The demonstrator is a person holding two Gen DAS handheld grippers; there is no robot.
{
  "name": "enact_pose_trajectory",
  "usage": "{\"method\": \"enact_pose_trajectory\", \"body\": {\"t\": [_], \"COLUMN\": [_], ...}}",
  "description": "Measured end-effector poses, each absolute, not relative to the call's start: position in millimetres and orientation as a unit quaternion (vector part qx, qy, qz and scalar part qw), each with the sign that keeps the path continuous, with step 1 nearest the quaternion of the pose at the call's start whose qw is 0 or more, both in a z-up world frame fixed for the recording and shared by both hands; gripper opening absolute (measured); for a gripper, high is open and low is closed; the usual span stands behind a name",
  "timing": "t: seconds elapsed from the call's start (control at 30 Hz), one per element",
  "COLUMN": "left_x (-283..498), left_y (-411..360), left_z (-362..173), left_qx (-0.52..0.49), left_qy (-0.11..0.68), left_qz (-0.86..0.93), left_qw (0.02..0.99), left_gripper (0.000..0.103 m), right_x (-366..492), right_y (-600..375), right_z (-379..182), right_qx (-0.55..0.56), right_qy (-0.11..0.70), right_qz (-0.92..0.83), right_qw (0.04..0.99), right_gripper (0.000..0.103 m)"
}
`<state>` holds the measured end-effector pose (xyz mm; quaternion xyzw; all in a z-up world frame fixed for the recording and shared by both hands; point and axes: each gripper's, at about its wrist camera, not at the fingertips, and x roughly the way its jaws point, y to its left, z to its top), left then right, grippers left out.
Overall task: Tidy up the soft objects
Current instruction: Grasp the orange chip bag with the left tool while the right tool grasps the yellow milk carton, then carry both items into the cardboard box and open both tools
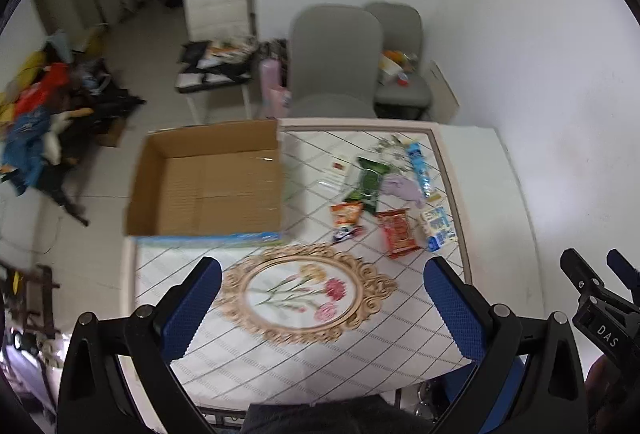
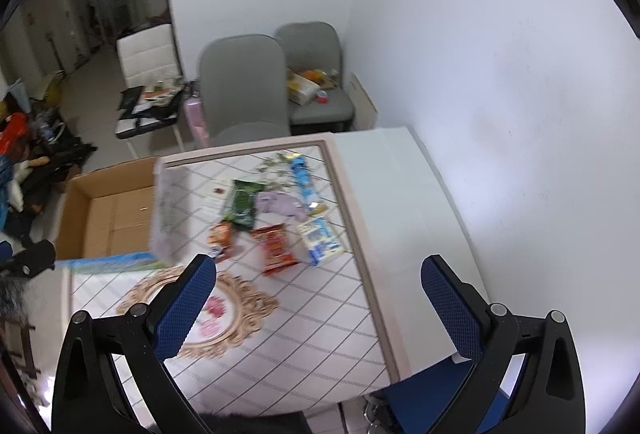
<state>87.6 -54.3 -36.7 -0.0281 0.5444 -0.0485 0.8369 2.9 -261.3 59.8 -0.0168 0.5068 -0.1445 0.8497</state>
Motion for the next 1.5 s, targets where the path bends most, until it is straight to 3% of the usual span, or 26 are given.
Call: {"method": "enact_pose_trajectory", "body": {"t": [0.2,0.37,0.53,0.73,0.83,0.9,1.0,1.17,1.3,1.5], "left_x": [182.1,234.7,264.7,274.6,274.1,271.2,264.9,256.5,242.5,208.2], "left_y": [-110.8,-140.6,-141.5,-138.4,-137.2,-137.5,-138.5,-139.2,-137.8,-121.0], "left_z": [-147.0,-258.2,-354.8,-405.3,-419.3,-427.7,-429.9,-411.7,-388.3,-310.4], "left_qx": [-0.007,-0.004,-0.035,-0.05,-0.055,-0.056,-0.053,-0.036,-0.045,-0.078], "left_qy": [0.626,0.717,0.781,0.802,0.808,0.812,0.811,0.805,0.799,0.768], "left_qz": [-0.088,-0.09,-0.057,-0.042,-0.038,-0.038,-0.039,-0.037,-0.043,-0.069], "left_qw": [0.775,0.692,0.621,0.594,0.585,0.579,0.581,0.591,0.598,0.632], "left_gripper": [0.1,0.078,0.074,0.073,0.071,0.052,0.05,0.041,0.04,0.04], "right_x": [76.0,145.2,184.6,206.9,211.2,212.9,212.4,206.8,196.6,183.6], "right_y": [-325.4,-355.9,-372.7,-382.1,-384.6,-382.4,-375.7,-366.2,-361.2,-345.9], "right_z": [-38.3,-161.2,-247.0,-308.2,-328.4,-340.1,-354.8,-357.5,-334.1,-273.9], "right_qx": [0.018,0.027,0.04,0.047,0.07,0.074,0.066,0.049,0.06,0.08], "right_qy": [0.572,0.656,0.704,0.74,0.754,0.763,0.777,0.775,0.768,0.743], "right_qz": [-0.104,-0.061,-0.051,-0.045,-0.042,-0.038,-0.037,-0.052,-0.052,-0.027], "right_qw": [0.813,0.752,0.708,0.669,0.652,0.642,0.625,0.627,0.636,0.664], "right_gripper": [0.103,0.103,0.103,0.103,0.103,0.102,0.075,0.071,0.07,0.069]}}
